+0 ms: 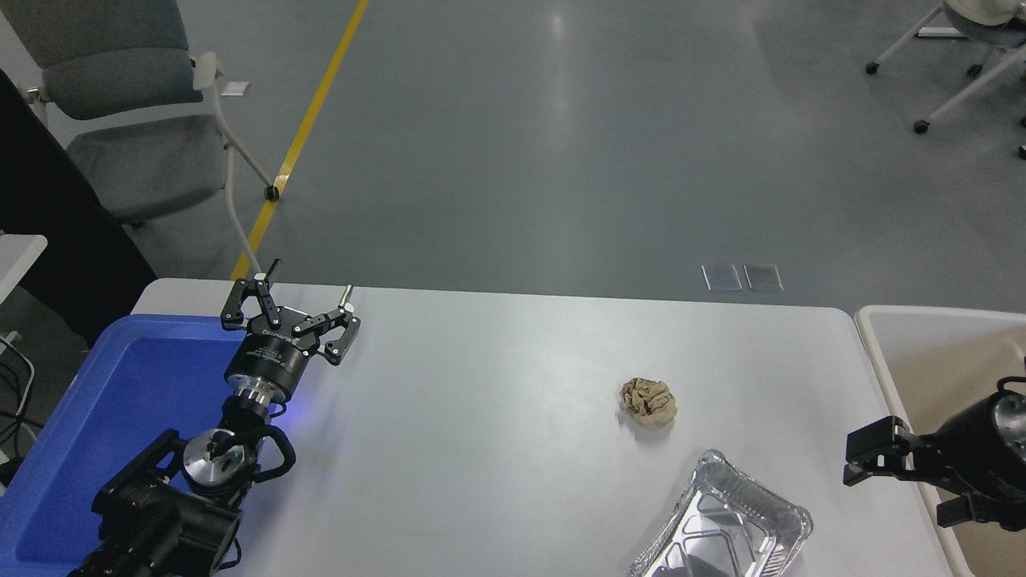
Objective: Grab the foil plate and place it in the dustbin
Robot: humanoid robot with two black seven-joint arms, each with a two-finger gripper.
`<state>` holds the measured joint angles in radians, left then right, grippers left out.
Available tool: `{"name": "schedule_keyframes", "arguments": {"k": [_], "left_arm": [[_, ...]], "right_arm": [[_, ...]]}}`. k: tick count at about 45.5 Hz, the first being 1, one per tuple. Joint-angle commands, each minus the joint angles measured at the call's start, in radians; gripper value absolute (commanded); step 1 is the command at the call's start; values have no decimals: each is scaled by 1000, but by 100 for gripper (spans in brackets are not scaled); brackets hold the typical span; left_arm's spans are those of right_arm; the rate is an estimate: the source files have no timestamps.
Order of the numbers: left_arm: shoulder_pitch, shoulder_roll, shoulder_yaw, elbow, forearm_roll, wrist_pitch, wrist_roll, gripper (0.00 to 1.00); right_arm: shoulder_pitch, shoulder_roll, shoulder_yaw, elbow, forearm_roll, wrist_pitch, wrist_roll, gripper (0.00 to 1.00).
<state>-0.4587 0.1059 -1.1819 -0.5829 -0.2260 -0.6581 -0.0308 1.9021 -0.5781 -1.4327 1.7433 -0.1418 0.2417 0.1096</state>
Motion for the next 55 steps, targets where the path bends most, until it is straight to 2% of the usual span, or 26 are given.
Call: {"name": "schedule_keyframes", "arguments": {"k": [1,14,32,39,55], "left_arm": [[0,0,1,0,1,0,0,99],[0,0,1,0,-1,0,0,99],[0,0,1,0,1,0,0,99],[0,0,1,0,1,-1,0,99],[0,0,1,0,1,0,0,99]], "right_arm": [[-132,86,97,2,53,-91,1,100],[-253,191,152,-7,60,-214,1,100],[-368,204,207,-30,77,-317,-10,100],[-380,239,210,-31,145,-347,-15,100],[-448,293,227,-74,163,-417,-16,100]]}}
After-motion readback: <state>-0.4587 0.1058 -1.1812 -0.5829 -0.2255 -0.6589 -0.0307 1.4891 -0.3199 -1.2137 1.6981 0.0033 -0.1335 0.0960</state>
